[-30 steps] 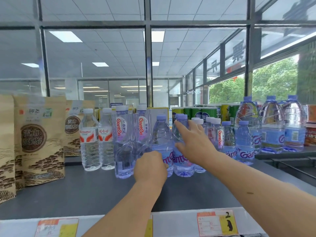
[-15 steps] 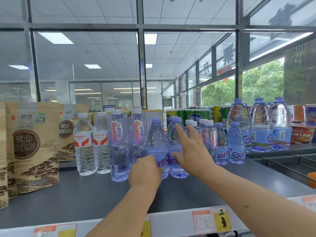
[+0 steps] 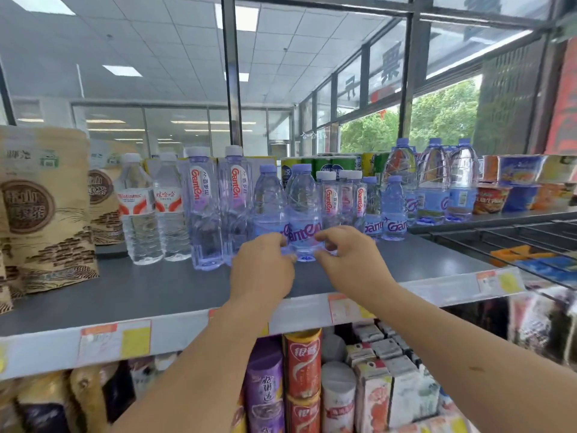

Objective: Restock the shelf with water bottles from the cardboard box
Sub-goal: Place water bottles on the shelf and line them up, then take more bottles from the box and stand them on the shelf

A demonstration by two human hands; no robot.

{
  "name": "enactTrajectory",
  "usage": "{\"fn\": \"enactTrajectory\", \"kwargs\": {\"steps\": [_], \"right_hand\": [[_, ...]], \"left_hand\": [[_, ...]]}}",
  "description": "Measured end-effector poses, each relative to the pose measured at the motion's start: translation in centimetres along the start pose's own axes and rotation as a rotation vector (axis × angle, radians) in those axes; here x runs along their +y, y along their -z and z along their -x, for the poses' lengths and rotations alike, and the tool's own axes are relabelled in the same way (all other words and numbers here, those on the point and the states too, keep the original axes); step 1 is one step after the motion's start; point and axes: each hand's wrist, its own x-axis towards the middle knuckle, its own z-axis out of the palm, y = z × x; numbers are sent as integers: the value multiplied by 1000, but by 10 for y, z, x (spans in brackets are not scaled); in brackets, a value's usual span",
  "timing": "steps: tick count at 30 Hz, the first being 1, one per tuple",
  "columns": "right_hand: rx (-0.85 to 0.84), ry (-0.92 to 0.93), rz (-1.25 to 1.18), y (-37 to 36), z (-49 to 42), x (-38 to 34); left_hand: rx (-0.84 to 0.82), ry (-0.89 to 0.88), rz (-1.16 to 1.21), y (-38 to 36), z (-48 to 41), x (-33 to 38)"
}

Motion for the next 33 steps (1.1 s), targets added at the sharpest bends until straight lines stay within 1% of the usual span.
{"fn": "enactTrajectory", "kwargs": {"steps": [2,4,8,11,13,16,19,22,25,30,33], "right_hand": [[33,8,-25,6,20,-8],[61,20,-47,12,40,-14],[72,37,-62,26,84,-20],[78,6,-120,38,130,-14],[41,-26,-185,43,172,-5],[-69,-87,-210,40,245,18],[-246,-223,-224,24,323,50],[-421,-357,-174,1,398,84],[-509,-443,-145,-28,467,109],[-619,-570,-53,-86,574,149],[-770,-699,58,-127,646,186]], "left_hand": [[81,-38,126,7,23,9],[111,-57,168,12,46,18],[25,-34,177,18,92,34],[25,-2,174,15,136,43],[18,32,150,5,176,42],[-62,128,170,-28,242,27],[-189,260,175,-75,310,3],[-325,367,180,-122,376,-22],[-438,449,189,-161,434,-46],[-631,533,158,-222,520,-90],[-730,603,163,-262,572,-117]]}}
